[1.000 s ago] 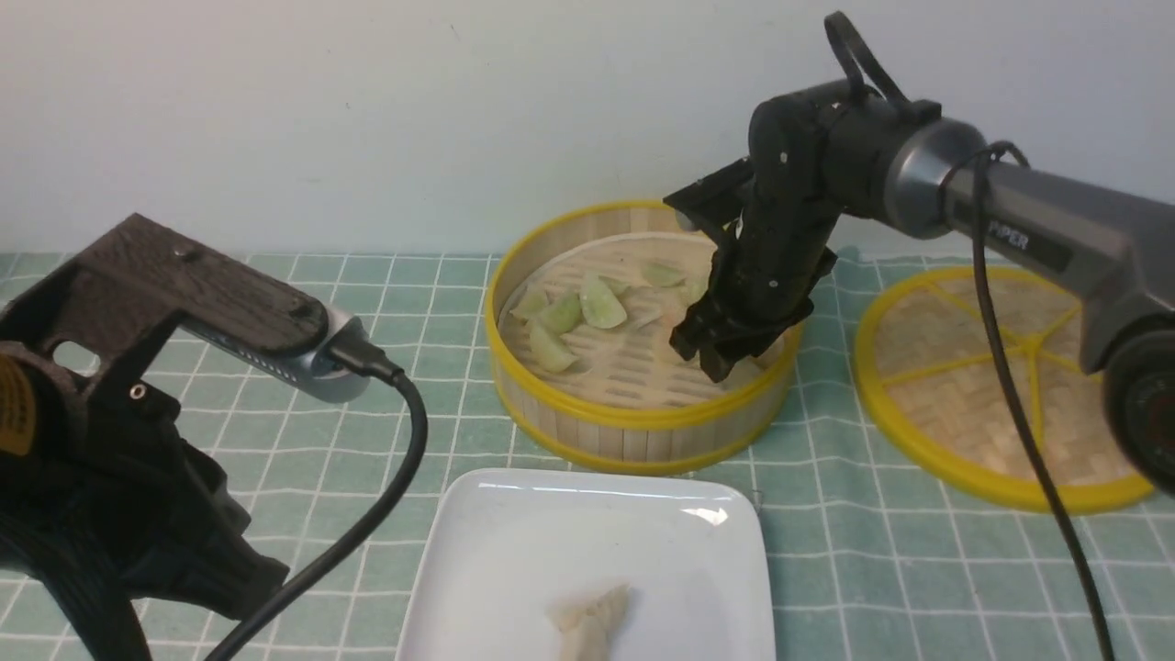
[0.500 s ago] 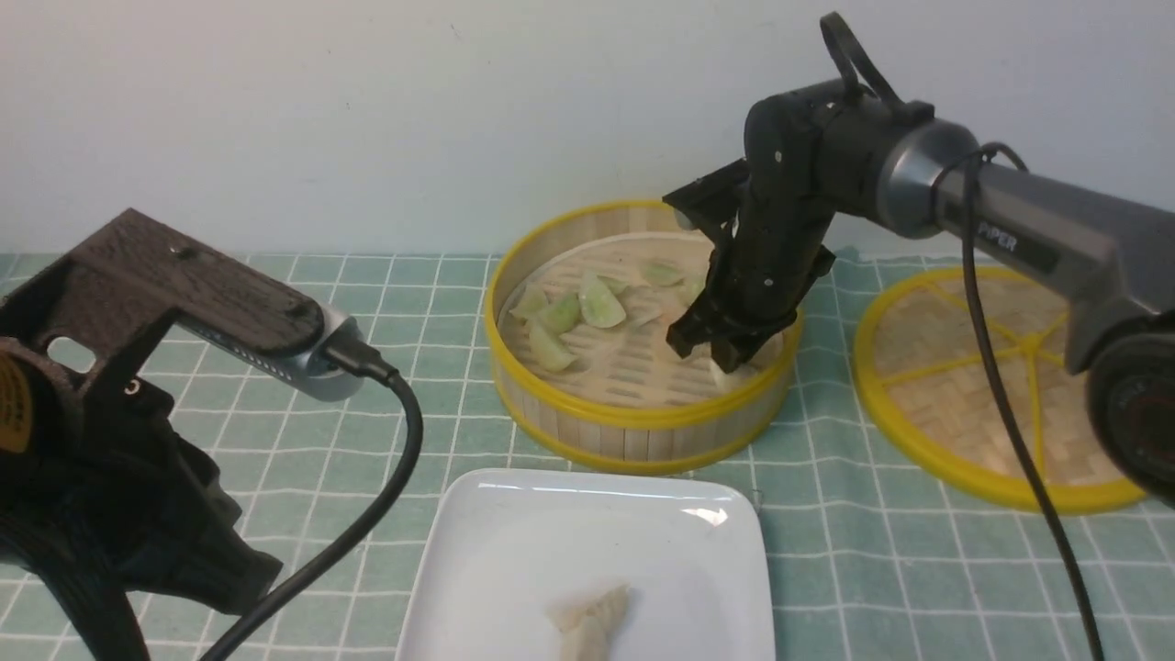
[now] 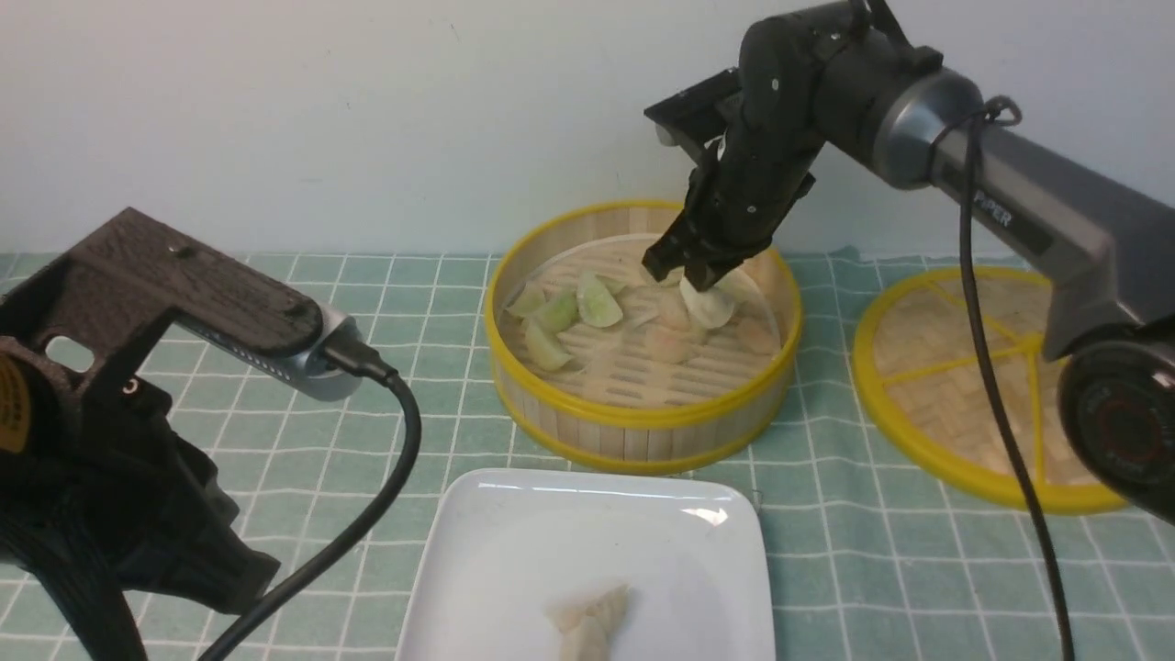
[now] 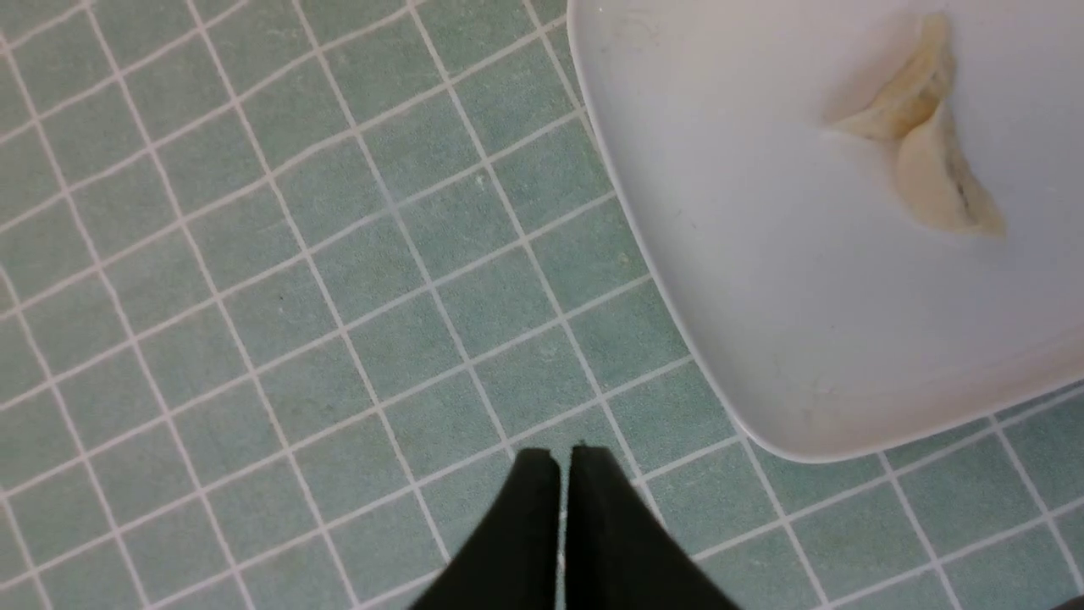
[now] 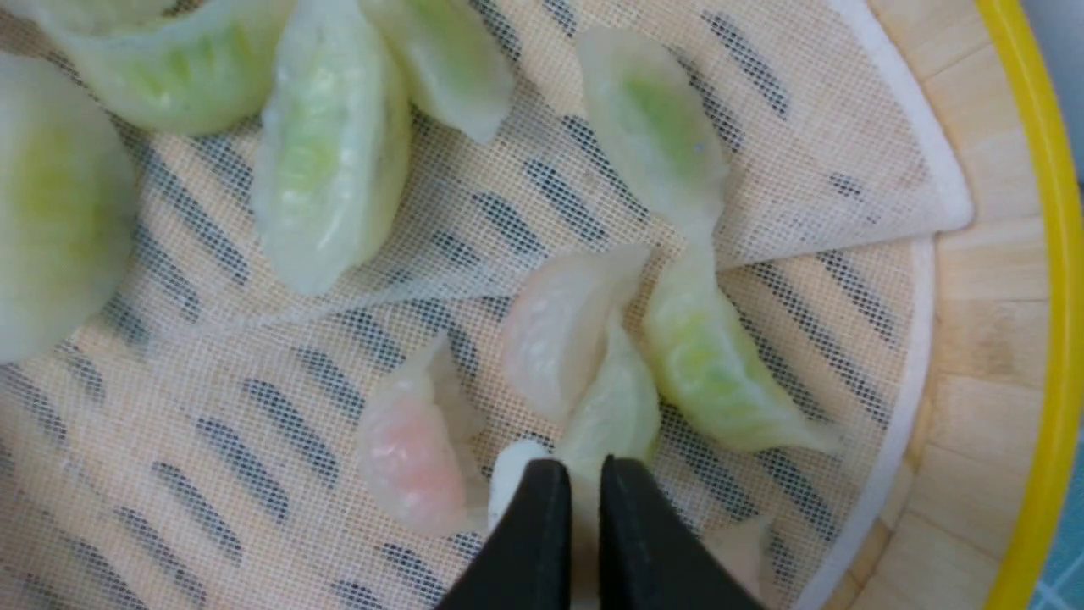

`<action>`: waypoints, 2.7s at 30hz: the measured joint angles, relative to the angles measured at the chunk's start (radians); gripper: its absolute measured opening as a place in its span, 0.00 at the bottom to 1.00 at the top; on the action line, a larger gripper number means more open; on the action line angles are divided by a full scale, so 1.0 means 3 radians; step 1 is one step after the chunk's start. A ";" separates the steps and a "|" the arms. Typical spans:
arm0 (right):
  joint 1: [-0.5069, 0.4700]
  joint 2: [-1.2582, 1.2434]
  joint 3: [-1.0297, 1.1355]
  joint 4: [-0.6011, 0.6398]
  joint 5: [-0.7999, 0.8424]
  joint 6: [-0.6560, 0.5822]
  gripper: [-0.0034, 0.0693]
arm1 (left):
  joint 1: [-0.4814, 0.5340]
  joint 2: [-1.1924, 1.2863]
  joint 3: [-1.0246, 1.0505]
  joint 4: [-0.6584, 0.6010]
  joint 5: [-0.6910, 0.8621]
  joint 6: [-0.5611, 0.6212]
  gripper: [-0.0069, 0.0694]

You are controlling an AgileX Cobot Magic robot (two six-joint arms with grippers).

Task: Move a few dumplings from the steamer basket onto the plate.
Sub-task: Use the right arm to grab a dumpling from inside the steamer, then use the right arm to put the dumpling into the plate

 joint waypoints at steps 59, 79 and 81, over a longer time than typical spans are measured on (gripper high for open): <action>0.0332 -0.1586 0.1777 0.0504 0.0003 0.0277 0.35 | 0.0000 0.0000 0.0000 0.0035 0.0107 -0.0078 0.08; 0.0938 -0.1622 0.3089 0.0610 -0.0584 0.0475 0.58 | 0.0000 0.0000 0.0000 0.0042 -0.0068 -0.0087 0.08; 0.0938 -0.1745 0.3078 0.0590 -0.0572 0.0517 0.58 | 0.0000 0.0000 0.0000 0.0042 -0.0094 -0.0087 0.08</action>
